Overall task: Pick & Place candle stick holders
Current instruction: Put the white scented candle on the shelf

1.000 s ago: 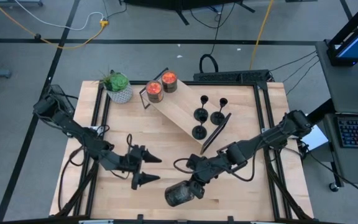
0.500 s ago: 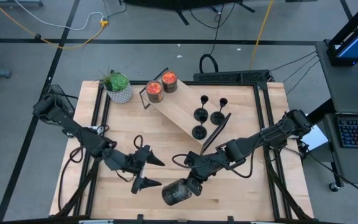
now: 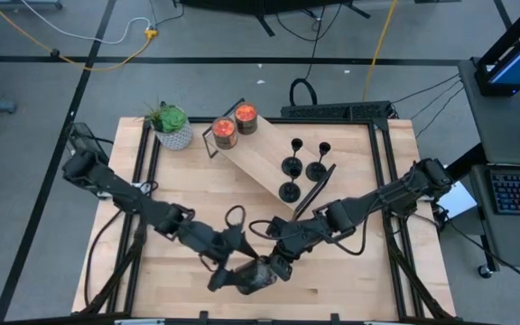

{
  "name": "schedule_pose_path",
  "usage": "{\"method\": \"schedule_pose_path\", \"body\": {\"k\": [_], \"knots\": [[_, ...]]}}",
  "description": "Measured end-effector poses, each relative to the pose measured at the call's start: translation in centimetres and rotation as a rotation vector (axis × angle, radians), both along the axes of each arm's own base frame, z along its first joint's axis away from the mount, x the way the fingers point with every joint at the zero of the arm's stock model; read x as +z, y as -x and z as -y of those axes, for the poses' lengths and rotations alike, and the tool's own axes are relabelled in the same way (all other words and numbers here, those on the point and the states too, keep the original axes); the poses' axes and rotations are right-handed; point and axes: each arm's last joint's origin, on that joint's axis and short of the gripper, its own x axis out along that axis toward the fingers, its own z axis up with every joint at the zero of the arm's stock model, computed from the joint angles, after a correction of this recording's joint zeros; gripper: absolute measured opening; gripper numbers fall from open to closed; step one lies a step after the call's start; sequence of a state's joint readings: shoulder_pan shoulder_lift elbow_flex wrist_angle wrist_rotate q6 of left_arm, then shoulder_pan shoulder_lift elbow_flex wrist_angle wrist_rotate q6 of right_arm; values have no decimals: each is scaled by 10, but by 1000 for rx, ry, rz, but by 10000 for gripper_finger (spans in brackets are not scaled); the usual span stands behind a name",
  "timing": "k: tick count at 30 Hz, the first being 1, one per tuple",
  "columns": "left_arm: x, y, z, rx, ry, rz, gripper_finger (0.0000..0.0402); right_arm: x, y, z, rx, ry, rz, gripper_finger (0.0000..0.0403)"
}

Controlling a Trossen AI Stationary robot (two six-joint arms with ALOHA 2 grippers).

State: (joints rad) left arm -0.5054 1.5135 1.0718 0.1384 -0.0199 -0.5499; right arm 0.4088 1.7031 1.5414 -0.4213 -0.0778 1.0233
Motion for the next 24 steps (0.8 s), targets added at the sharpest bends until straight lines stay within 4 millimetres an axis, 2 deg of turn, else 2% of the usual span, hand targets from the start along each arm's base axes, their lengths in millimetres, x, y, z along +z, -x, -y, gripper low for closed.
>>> {"method": "schedule_pose_path", "body": {"k": [4,7,11,24], "knots": [[3,-15,2,-40,-30,-70,400,1,0,0,8,4,11,0],[-3,-25,2,-67,-53,-160,400,1,-1,1,-11,19,23,0],[-8,-36,3,-117,-19,-171,400,1,-2,1,-11,24,32,0],[-8,-37,6,-87,-48,-150,400,2,-2,1,-7,22,42,0]]}}
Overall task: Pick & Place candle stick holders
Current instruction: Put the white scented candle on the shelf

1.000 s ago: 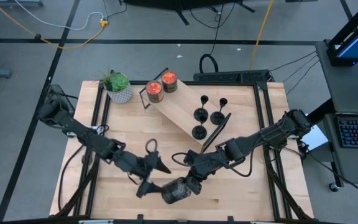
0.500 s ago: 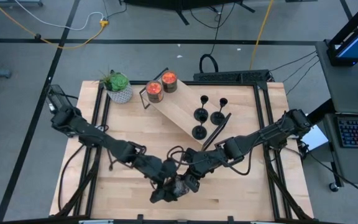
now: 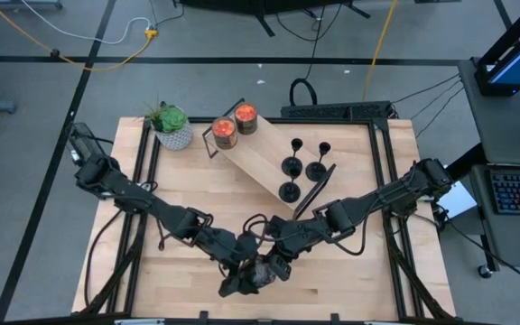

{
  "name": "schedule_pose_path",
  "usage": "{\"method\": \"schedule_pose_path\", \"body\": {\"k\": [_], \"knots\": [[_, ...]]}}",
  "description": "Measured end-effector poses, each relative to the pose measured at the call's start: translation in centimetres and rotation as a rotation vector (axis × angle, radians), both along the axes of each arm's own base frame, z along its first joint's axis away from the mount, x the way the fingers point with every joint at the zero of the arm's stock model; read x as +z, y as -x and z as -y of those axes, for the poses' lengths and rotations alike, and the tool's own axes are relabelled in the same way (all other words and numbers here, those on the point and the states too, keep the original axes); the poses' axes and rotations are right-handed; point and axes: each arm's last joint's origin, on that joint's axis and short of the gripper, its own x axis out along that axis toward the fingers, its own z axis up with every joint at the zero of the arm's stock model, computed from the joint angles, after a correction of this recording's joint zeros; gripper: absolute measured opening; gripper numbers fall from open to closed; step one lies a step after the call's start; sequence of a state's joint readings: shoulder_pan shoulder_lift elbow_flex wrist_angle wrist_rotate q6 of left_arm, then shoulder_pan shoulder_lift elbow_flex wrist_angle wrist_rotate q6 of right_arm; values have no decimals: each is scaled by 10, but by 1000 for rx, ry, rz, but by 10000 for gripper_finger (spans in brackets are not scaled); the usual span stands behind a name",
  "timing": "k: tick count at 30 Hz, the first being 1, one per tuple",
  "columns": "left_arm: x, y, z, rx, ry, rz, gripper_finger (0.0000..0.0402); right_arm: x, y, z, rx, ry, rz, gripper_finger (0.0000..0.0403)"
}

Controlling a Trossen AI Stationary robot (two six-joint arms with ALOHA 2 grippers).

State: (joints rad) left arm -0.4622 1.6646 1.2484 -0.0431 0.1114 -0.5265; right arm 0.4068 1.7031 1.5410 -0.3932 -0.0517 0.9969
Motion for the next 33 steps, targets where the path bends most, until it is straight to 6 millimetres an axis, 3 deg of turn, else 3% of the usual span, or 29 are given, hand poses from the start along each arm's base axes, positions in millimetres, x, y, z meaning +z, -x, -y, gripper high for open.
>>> {"method": "schedule_pose_path", "body": {"k": [14,20,33], "knots": [[0,-1,-2,82,20,-22,398,0,0,0,-4,8,2,0],[-1,-1,-2,80,19,-28,351,0,0,0,-2,10,4,0],[0,1,-1,52,31,-34,347,7,1,-1,62,-48,38,26]]}}
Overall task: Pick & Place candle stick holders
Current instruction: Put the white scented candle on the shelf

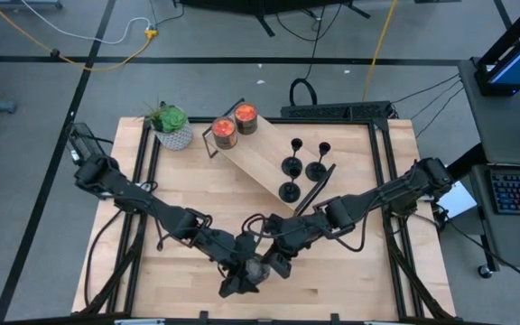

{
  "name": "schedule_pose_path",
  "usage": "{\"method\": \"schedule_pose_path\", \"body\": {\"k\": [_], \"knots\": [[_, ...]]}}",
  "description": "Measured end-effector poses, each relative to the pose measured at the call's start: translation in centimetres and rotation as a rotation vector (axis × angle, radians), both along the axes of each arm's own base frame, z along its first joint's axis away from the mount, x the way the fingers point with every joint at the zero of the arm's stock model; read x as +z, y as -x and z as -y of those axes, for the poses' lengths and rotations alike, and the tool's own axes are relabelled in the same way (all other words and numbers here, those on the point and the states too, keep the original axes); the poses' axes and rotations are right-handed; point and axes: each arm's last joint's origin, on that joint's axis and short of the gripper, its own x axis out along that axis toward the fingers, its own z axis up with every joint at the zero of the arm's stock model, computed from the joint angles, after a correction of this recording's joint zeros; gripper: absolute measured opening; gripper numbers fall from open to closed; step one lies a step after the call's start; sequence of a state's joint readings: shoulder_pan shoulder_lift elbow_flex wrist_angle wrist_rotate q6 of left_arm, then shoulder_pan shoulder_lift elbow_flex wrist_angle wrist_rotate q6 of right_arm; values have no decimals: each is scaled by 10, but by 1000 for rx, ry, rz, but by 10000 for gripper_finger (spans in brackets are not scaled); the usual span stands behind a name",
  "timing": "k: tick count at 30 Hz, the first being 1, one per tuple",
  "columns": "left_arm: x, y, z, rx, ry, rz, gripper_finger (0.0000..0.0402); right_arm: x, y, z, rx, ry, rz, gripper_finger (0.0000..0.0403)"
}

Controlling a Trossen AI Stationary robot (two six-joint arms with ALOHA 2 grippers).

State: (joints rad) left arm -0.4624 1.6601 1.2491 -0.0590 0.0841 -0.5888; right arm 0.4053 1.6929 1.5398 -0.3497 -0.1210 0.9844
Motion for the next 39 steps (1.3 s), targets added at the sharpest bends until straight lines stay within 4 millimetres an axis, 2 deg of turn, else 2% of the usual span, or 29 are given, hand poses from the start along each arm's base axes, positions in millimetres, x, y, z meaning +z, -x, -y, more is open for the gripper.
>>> {"method": "schedule_pose_path", "body": {"k": [6,11,16,21,26,31,39], "knots": [[-1,2,-1,28,16,-40,345,7,9,-1,59,-30,-16,39],[-4,2,-4,119,18,-77,345,27,28,-6,123,-41,26,37],[1,4,-8,240,4,-47,345,50,57,-10,194,2,80,29],[16,6,-19,465,-45,55,345,69,92,-13,278,54,118,19],[29,10,-36,828,-236,198,345,83,127,-10,279,136,128,12],[32,8,-60,1186,-422,270,345,92,162,1,247,226,110,11],[6,-29,-106,1342,-515,245,345,103,196,16,248,296,135,7]]}}
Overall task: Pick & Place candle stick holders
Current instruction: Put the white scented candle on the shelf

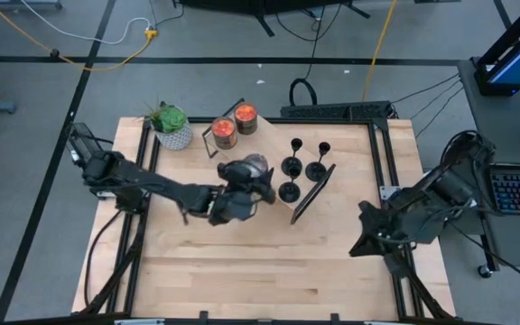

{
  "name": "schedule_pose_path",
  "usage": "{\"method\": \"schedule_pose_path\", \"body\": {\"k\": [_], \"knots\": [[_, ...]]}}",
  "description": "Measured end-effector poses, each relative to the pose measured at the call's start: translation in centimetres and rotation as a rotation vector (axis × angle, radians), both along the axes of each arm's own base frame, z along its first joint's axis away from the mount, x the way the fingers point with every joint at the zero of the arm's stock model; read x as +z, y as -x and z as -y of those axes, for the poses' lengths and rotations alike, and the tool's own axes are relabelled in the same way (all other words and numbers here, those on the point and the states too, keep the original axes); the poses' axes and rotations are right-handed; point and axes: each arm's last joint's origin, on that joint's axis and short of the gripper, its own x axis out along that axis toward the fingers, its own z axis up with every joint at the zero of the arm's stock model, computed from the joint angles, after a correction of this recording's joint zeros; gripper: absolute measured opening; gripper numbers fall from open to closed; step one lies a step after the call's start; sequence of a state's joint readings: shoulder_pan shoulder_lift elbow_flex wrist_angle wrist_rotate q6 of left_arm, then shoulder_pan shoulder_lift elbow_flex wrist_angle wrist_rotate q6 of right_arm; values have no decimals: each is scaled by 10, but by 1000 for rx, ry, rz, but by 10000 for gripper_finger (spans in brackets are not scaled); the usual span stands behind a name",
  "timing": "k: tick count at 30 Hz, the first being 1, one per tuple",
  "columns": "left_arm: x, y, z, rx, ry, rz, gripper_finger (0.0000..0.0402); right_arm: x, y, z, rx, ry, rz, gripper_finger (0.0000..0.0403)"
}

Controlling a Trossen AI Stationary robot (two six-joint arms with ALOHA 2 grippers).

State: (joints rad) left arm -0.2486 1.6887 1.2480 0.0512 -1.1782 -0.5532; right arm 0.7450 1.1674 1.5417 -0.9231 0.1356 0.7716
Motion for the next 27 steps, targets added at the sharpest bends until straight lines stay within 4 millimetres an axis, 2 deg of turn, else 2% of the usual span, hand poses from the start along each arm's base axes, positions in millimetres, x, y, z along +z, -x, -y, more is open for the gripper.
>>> {"method": "schedule_pose_path", "body": {"k": [5,10,15,20,27], "knots": [[-14,-11,-28,96,-26,-49,345,3,9,6,12,0,2,6],[-14,-14,-58,130,-4,-46,345,4,13,9,11,1,0,6],[-14,-14,-79,170,3,-54,345,5,14,10,-5,-18,-6,6],[-17,-14,-88,172,13,-66,345,5,13,11,-33,-16,-1,6],[-38,-24,-89,153,33,-101,345,5,12,12,-78,5,21,6]]}}
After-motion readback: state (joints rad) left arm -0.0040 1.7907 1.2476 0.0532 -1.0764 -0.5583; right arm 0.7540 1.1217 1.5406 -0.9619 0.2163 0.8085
